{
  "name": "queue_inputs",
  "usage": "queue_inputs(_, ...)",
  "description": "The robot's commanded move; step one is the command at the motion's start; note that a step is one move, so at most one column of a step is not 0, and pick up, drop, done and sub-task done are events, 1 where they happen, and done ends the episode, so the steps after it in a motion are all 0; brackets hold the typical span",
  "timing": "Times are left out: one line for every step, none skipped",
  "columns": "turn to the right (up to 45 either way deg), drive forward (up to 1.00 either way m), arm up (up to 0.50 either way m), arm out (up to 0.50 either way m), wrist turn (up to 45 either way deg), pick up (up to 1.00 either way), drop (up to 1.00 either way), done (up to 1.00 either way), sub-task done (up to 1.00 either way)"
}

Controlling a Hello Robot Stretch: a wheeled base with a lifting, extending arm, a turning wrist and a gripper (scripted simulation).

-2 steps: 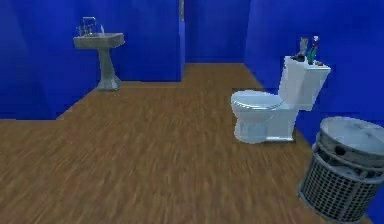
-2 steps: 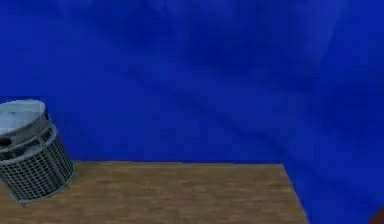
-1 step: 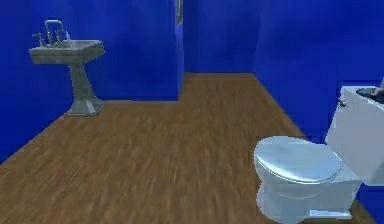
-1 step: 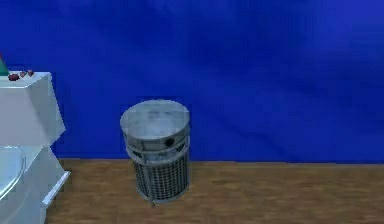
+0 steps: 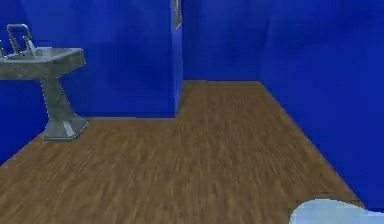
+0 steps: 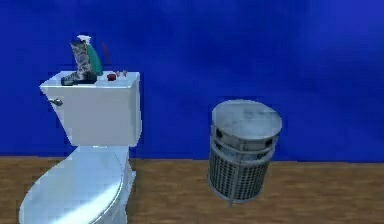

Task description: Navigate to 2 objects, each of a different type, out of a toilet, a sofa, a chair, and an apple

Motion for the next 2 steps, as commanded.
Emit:
queue_inputs(45.0, 0.00, 0.00, 0.00, 0.0, 0.00, 0.00, 0.00, 0.00)
queue_inputs(0.0, 0.00, 0.00, 0.00, 0.0, 0.00, 0.00, 0.00, 1.00)
